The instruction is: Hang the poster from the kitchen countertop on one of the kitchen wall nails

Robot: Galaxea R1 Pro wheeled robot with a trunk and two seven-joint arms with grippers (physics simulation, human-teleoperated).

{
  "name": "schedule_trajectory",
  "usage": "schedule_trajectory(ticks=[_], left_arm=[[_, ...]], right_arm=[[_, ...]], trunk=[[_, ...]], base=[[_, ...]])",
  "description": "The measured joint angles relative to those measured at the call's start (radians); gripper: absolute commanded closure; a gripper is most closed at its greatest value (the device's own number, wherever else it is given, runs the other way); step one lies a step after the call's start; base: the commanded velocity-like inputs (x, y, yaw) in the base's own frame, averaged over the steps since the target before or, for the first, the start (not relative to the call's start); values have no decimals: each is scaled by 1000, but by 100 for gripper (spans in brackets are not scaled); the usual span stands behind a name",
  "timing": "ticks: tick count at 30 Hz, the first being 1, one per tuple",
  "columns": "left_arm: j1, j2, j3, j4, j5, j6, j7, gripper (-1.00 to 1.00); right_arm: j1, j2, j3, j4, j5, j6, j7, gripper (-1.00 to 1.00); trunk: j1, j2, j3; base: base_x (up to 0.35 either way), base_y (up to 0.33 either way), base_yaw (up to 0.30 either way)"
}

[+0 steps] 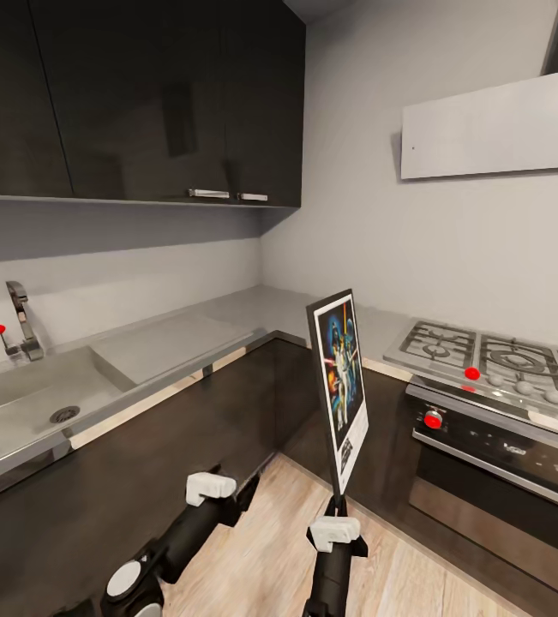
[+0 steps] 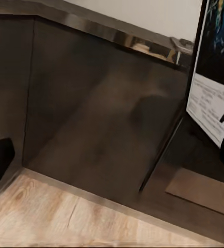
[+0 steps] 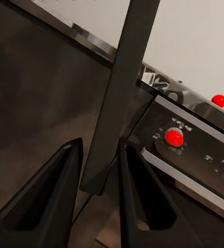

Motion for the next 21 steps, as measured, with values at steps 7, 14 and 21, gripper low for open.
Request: schedule_trajectory(ticks=[7,14,21], left_arm=[[32,129,-159,6,162,-211,-1,-100],[35,207,-275,58,228,-361,-1,-100],[36,220,-384,218,379,-500,-14,-100]], right_arm=[[0,-3,0,-1,0,-32,0,100],[0,-24,1,-4,0,-68,1,100],[0,-60,1,-6,-1,-146,47,100]], trunk=[[0,0,0],[0,0,0],[0,0,0]], base=[[0,0,0],[0,0,0],[0,0,0]])
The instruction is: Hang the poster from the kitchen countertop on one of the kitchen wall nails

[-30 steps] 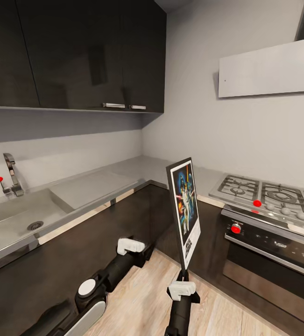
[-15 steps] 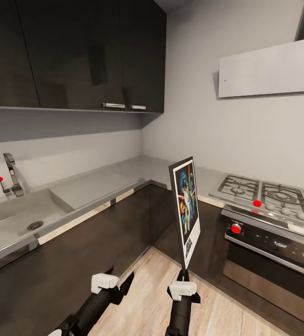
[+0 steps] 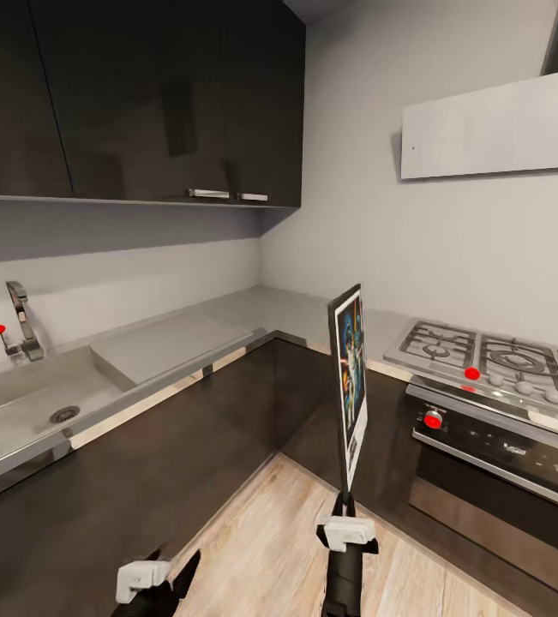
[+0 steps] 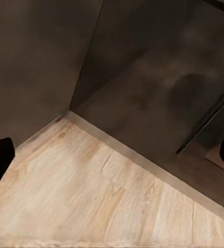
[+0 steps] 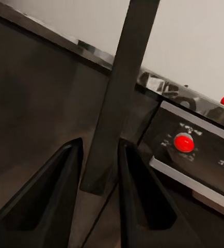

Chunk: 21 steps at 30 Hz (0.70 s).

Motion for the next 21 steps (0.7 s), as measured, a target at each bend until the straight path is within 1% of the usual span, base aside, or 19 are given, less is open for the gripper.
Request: schedule_trajectory(ticks=[1,2,3,5,7,10,13,17,18,20,21], left_arm=[[0,1,-24,35,24,-15,-12,-100],[0,1,-47,62,40,-26,-26,-100],[0,1,-63,82,50,-34,-36,-100],[0,2,-81,103,67,-57,-47,-100],[0,1,-91,113,77,-76,-52,-100],[0,0,-98,117,81,-82,-54,-100],[0,-1,-99,118,82,-83,-54,-100],[0,-3,-101,119,82,-84,-54,-100],[0,-5,-102,119,82,-84,-54,-100],[0,-7,-104,119,82,-84,-54,-100],[0,-8,-105,118,82,-84,-54,-100]], right_arm=[[0,-13,0,-2,0,-9,26,100],[0,-29,0,-7,0,-20,58,100],[0,-44,0,-14,0,-34,90,100],[1,-67,1,-29,-1,-55,156,100],[1,-80,1,-36,-2,-66,216,100],[1,-85,0,-37,-2,-72,242,100],[1,-87,0,-37,-3,-73,253,100],[2,-112,-3,-37,-6,-82,357,100],[2,-127,-4,-37,-17,-91,411,100],[2,-141,-5,-38,-39,-106,464,100],[2,-153,-6,-39,-68,-123,513,100]], trunk=[[0,0,0],[0,0,0],[0,0,0],[0,0,0],[0,0,0],[0,0,0],[0,0,0],[1,0,0],[1,0,0],[0,0,0],[0,0,0]], base=[[0,0,0],[0,0,0],[0,0,0],[0,0,0],[0,0,0],[-84,0,0],[-213,0,0],[-288,0,0],[-276,0,0],[-192,0,0],[-96,0,0]])
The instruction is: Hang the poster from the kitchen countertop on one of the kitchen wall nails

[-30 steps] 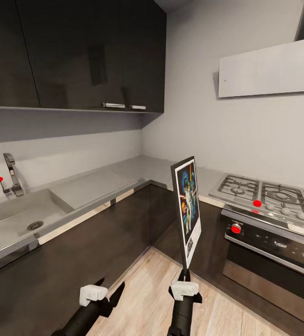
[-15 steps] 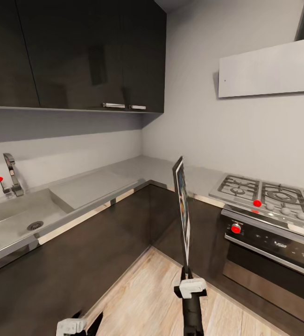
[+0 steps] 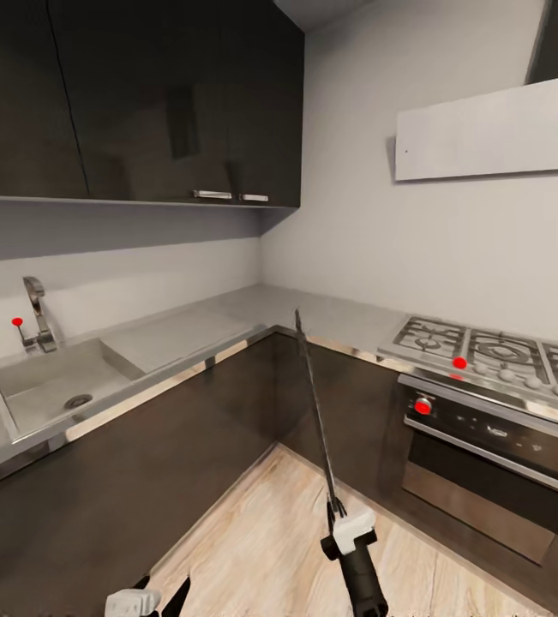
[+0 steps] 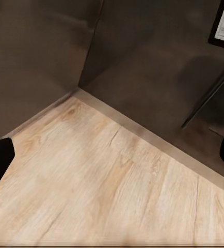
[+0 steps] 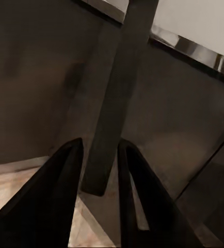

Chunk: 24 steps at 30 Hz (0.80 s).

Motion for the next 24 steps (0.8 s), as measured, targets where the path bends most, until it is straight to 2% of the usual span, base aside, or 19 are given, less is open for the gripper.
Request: schedule_trajectory(ticks=[1,2,5,8,9,10,12,15,18,20,23,24], left_arm=[[0,-1,-1,0,0,0,0,-100],[0,-1,-2,0,0,0,0,-100],[0,-2,-3,0,1,0,0,-100],[0,-3,-3,1,1,0,0,-100],[0,-3,-3,1,1,1,0,-100],[0,-4,-3,1,1,1,0,-100],[0,-4,-3,1,0,1,0,-100],[0,-3,-3,1,0,0,0,-100],[0,-3,-3,0,0,0,-1,-100],[0,-3,-3,0,-1,0,-1,-100],[0,-2,-2,-2,-1,0,-1,-100],[0,-2,-2,-3,-2,0,-1,-100]], right_arm=[[0,-12,0,-1,-27,-17,53,100],[0,-21,0,-2,-36,-24,83,100],[0,-69,-1,-20,-60,-52,231,100],[0,-103,-3,-51,-77,-65,334,100],[0,-127,-4,-69,-105,-68,378,100],[0,-138,-4,-79,-120,-68,399,100],[0,-193,-6,-142,-209,-64,525,100],[-1,-281,-2,-244,-398,-52,781,100],[-7,-313,-10,-269,-480,-31,908,100],[-10,-324,-19,-278,-509,-12,980,100],[-11,-331,-67,-281,-536,17,1064,100],[-12,-332,-97,-282,-542,34,1094,100]], trunk=[[0,0,0],[0,0,0],[0,0,0],[0,0,0],[0,0,0],[0,0,0],[0,0,0],[0,0,0],[0,0,0],[0,0,0],[0,0,0],[0,0,0]], base=[[-77,0,0],[-56,0,0],[-115,0,0],[-205,0,0],[-117,0,0],[-75,0,0],[-39,0,0],[-14,0,0],[-5,0,0],[-2,0,0],[0,0,0],[0,0,0]])
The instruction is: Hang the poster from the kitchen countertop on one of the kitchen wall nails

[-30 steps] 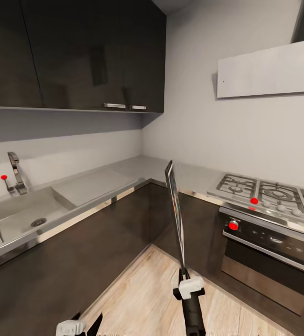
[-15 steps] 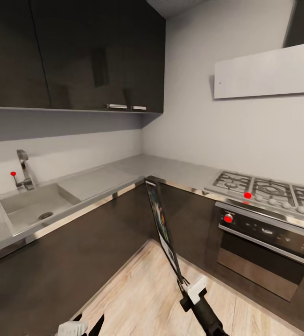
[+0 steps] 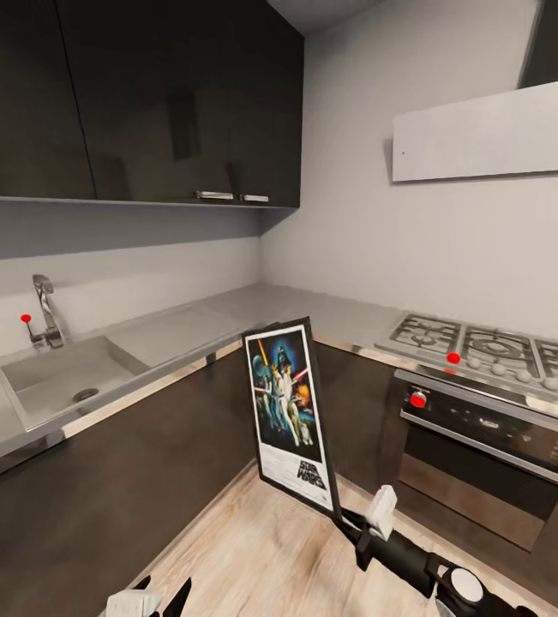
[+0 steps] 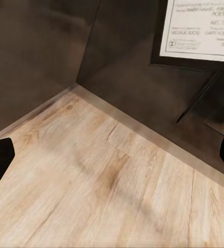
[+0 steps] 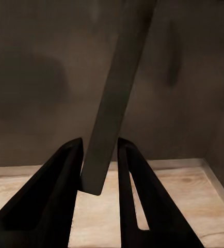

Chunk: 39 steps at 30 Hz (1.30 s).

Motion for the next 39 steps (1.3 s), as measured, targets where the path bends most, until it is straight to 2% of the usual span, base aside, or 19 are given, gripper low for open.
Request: schedule_trajectory(ticks=[3,5,9,12,19,26,29,37,39], left_arm=[[0,1,0,-1,1,0,0,-100],[0,3,1,-1,1,0,0,-100],[0,10,3,-14,1,0,0,-100],[0,19,2,-27,2,-1,0,-100],[0,26,1,-37,2,-2,-1,-100],[0,26,-31,-39,1,-2,-1,-100],[0,25,-37,-39,1,-2,-1,-100],[0,20,-49,-38,1,-2,-2,-100],[0,19,-50,-38,1,-2,-2,-100]], right_arm=[[0,1,-43,-1,-2,37,57,100],[0,0,-83,-1,-3,81,121,100],[0,-1,-210,-2,-12,128,264,100],[1,-1,-239,-4,-12,134,304,100],[3,6,-258,-2,-8,133,320,100],[5,8,-262,4,-18,128,330,100],[6,10,-261,5,-29,96,338,100],[4,41,-261,4,-38,65,404,100],[4,46,-262,4,-40,63,445,100]], trunk=[[0,0,0],[0,0,0],[0,0,0],[0,0,0],[0,0,0],[0,0,0],[0,0,0],[0,0,0],[0,0,0]], base=[[-15,0,0],[-135,0,0],[-207,0,0],[-94,0,0],[-24,0,0],[-2,0,0],[0,0,0],[0,0,0],[0,0,0]])
